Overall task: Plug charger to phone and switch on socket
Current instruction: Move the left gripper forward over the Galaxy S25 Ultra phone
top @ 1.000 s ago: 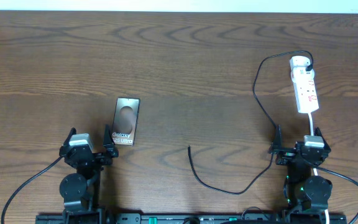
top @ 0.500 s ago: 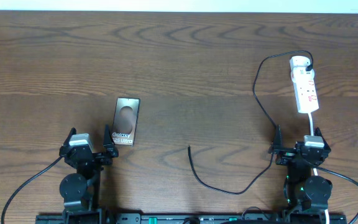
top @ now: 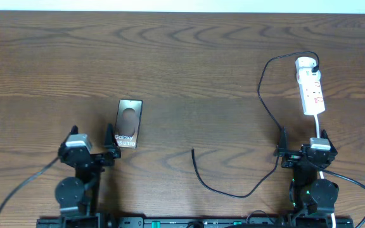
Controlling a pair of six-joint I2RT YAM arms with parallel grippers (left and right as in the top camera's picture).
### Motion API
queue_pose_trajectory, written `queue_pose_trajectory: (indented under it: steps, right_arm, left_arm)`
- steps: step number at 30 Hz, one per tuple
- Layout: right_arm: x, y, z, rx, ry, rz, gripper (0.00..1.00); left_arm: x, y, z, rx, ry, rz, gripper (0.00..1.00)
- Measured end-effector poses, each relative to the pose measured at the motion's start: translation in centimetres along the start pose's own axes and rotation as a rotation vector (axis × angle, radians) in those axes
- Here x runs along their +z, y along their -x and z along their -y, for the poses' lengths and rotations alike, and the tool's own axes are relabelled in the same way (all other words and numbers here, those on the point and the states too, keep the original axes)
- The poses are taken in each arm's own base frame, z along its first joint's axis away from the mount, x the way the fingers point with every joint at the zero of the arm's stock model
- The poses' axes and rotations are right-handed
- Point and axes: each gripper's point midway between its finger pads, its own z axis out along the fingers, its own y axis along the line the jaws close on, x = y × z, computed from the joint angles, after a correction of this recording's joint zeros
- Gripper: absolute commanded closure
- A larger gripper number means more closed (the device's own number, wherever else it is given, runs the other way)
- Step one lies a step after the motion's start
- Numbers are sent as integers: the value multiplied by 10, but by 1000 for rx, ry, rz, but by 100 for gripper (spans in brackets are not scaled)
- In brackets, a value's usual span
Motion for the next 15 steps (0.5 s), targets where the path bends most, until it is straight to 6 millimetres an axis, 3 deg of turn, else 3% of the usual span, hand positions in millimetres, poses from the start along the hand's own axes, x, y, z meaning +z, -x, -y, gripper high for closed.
queue_pose_trajectory:
  steps: [4, 7, 11, 15]
  right_arm:
    - [0, 0, 0, 0, 0, 0, 1]
    - [0, 0, 0, 0, 1, 0, 1]
    - [0, 0, 0, 0, 1, 0, 1]
    - [0, 0, 0, 0, 1, 0, 1]
  left_arm:
    - [7, 44, 8, 1, -3, -52, 11]
    - [28, 69, 17, 0, -31, -165, 11]
    - [66, 76, 30, -21, -85, -410, 11]
    - [99, 57, 37, -58, -126, -706, 11]
